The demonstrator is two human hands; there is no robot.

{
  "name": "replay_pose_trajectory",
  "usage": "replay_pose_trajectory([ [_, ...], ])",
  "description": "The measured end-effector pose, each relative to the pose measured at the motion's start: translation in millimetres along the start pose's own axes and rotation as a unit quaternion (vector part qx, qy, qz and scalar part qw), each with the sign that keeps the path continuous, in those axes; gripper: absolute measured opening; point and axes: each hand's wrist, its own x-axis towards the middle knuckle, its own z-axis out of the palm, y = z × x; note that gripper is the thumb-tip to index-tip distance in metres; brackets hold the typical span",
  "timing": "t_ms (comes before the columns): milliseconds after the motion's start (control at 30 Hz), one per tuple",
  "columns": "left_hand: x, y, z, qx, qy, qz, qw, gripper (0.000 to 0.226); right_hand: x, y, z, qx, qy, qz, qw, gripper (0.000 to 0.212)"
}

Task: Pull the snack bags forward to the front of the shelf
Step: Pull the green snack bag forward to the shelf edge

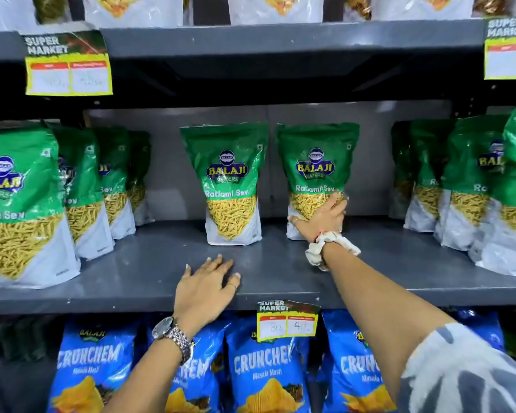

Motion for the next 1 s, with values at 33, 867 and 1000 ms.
replay_pose_trajectory([
  [33,0.9,-1.1,0.2,0.005,0.001,0.001,1.0,0.053,0.3,-2.0,0.7,0.016,0.003,0.013,1.0,0.125],
  [867,-1.6,-2.0,1.8,0.005,0.006,0.008,1.0,0.054,-11.1,6.6,-22.1,0.063,0.004,0.075,0.995,0.126],
  [1000,-1.5,-1.6,1.0,0.016,-0.001,0.009,1.0,0.055,-27.3,16.8,-38.4,0.072,-0.001,0.042,0.996,0.125],
])
